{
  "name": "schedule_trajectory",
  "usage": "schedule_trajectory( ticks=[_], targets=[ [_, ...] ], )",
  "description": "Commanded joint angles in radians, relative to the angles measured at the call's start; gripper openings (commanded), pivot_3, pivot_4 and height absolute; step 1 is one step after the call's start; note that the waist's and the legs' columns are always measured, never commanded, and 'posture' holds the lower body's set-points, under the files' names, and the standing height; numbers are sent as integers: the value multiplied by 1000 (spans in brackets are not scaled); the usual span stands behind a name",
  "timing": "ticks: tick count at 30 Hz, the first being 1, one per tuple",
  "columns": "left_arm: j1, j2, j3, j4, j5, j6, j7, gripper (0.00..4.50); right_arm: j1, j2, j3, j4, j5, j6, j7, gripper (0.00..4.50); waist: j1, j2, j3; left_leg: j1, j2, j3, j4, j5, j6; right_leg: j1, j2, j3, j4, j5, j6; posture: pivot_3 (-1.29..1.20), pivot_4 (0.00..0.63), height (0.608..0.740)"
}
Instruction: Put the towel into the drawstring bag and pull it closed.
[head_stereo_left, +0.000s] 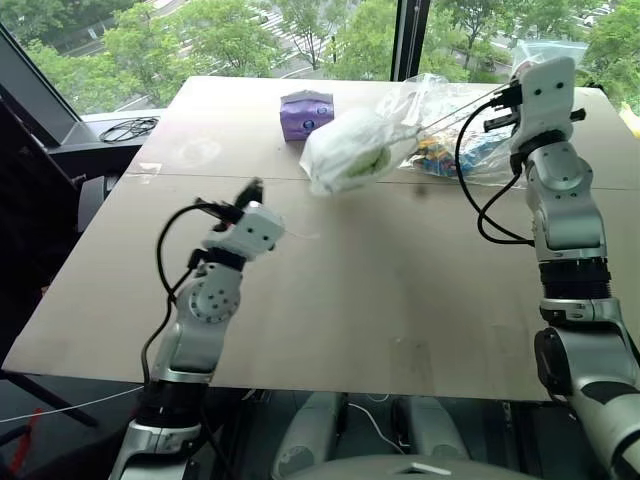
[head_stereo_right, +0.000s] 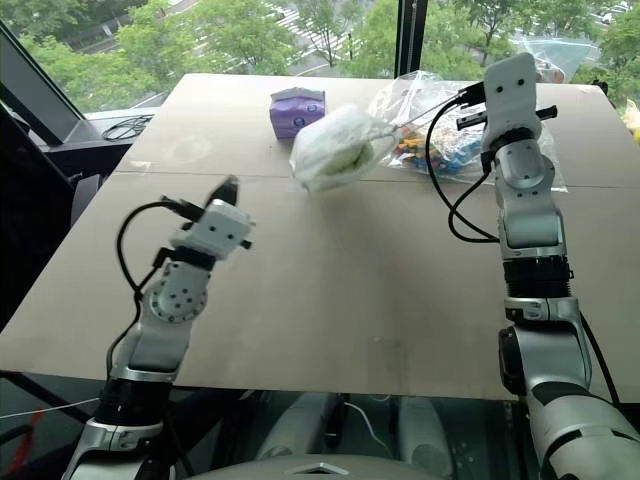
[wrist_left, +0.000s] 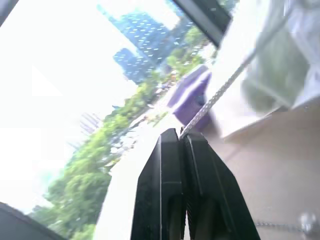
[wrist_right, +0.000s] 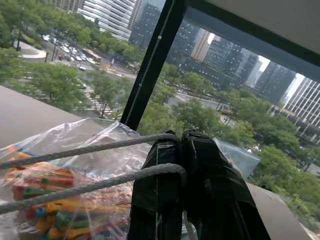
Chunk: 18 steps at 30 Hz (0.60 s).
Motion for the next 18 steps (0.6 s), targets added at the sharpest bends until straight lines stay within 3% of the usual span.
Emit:
schedule_trajectory(
  ticks=[1, 10, 18],
  targets=[
    [-43, -29, 99, -63, 16, 68, 100, 77, -41, -13, -62, 29, 0, -33, -82, 0, -1, 0, 0, 0, 0, 1, 0, 0, 0, 0, 0, 1, 0, 0, 0, 0, 150, 739],
    [-98, -193, 316, -6, -106, 393, 236, 77, -24, -2, -125, 61, 25, 20, -222, 0, -10, 0, 0, 1, 2, 3, 0, 0, 0, 0, 2, 2, 1, 1, 1, 0, 150, 739],
    [-134, -194, 427, 53, -178, 500, 344, 77, 15, 37, -289, 25, 113, 160, -404, 0, -5, 0, 0, 0, 2, 3, 3, 0, 0, 1, 2, 2, 1, 1, 2, 0, 150, 739]
  ],
)
